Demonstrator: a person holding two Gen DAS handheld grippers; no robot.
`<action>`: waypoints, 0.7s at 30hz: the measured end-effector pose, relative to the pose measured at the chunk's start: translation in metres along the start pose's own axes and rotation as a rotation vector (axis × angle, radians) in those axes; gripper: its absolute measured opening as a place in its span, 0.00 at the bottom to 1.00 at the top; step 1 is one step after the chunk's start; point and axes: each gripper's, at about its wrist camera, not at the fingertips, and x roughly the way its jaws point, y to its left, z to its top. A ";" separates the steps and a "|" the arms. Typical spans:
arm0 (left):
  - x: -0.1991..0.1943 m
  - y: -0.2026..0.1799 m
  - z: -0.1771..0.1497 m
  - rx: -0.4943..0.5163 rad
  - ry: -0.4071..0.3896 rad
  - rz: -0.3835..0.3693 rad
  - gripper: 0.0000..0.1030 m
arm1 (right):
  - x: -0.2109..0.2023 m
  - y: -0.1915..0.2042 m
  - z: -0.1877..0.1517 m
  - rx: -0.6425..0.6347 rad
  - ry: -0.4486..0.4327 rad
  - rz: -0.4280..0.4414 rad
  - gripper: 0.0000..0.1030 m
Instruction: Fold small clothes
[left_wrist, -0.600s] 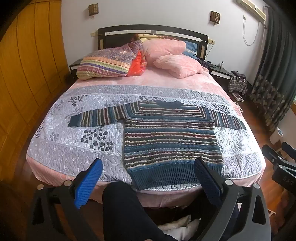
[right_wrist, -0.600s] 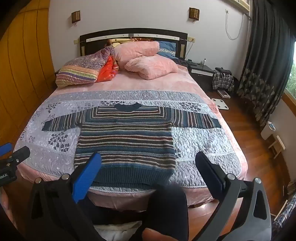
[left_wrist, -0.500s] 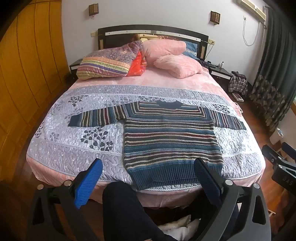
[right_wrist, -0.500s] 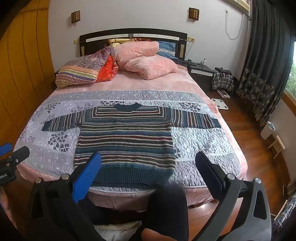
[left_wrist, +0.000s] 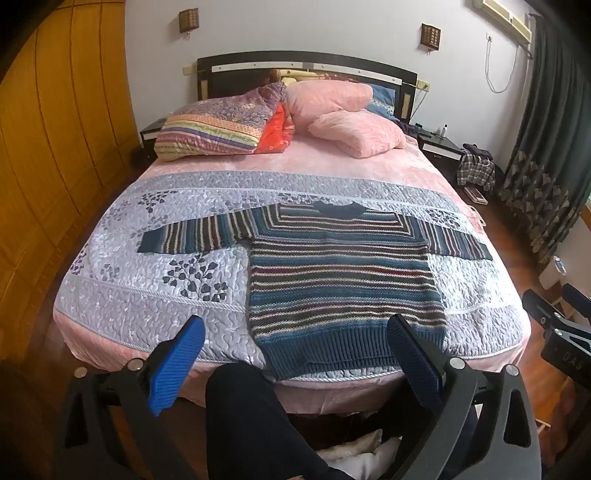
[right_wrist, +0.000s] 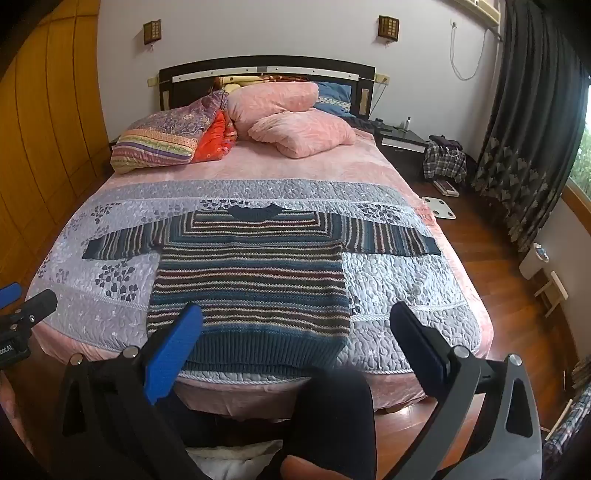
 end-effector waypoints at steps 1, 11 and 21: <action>0.000 0.000 0.000 0.000 0.000 0.000 0.96 | 0.000 0.000 0.000 0.000 0.000 0.000 0.97; 0.000 0.004 0.006 0.001 -0.006 0.007 0.96 | 0.002 -0.003 -0.003 -0.004 -0.002 -0.003 0.97; -0.004 0.005 0.006 -0.002 -0.013 0.006 0.96 | 0.002 -0.009 -0.003 -0.006 -0.006 -0.005 0.97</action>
